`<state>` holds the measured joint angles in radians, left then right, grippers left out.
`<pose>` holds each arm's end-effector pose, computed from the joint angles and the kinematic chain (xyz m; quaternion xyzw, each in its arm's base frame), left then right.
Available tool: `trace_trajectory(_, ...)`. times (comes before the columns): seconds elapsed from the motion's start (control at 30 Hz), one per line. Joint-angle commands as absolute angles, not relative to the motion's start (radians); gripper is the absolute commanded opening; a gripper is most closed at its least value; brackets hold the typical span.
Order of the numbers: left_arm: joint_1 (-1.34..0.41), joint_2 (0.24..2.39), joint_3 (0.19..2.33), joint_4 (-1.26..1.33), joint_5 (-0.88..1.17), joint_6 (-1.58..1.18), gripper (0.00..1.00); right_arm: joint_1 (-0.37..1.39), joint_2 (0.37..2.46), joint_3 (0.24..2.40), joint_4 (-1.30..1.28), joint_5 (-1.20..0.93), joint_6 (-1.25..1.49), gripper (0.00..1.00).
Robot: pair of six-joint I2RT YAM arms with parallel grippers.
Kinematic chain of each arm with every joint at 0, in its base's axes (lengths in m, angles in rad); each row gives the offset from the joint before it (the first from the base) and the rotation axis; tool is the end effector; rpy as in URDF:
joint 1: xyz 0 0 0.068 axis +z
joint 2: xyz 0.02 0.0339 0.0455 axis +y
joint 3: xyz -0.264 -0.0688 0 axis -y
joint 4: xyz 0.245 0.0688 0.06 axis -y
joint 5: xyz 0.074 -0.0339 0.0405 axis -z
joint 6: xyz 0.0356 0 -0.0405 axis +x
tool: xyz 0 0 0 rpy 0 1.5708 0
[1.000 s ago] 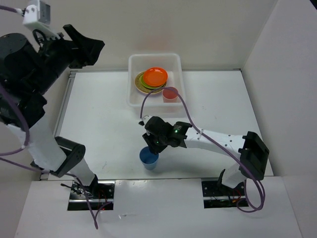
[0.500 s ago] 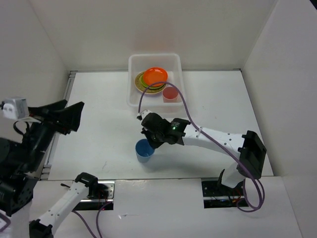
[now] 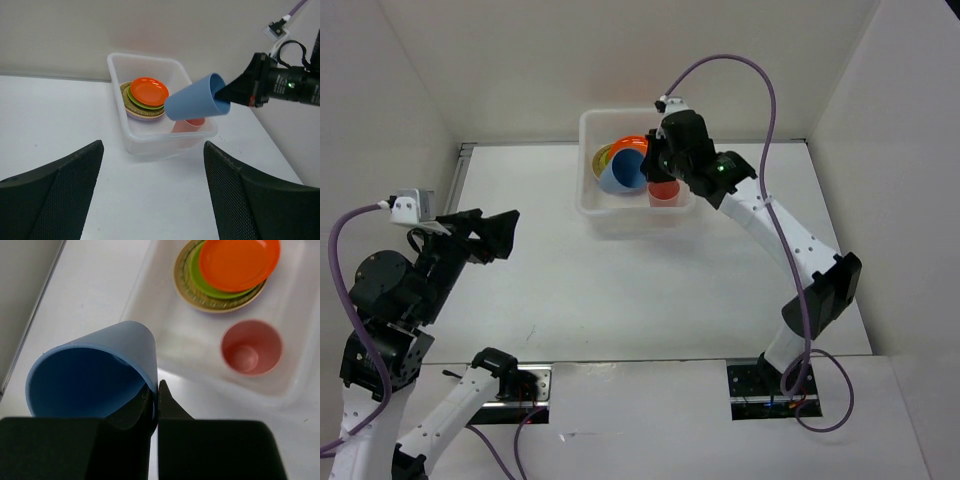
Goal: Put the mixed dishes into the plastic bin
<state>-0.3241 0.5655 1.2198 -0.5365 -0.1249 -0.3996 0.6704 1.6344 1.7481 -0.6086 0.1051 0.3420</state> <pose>0.0617 -0.0160 0.4645 -0.0716 0.6607 -0.2253 0.7124 0.2920 0.2267 0.4124 -0.1136 0.8504 0.2086 0.4694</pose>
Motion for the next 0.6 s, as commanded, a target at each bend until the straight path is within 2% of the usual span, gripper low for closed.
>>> trace_trajectory(0.0,-0.327,0.552,1.229,-0.495,-0.107,-0.413,0.88,0.626,1.724,1.848,-0.592,0.074,0.324,0.00)
trace_trajectory(0.3,-0.327,0.552,1.198,-0.523,-0.107,-0.403,0.88,0.591,2.007,2.152,-0.684,0.017,0.305,0.00)
trace_trajectory(0.57,-0.327,0.552,1.189,-0.543,-0.126,-0.376,0.89,0.591,2.224,2.333,-0.787,0.015,0.296,0.00)
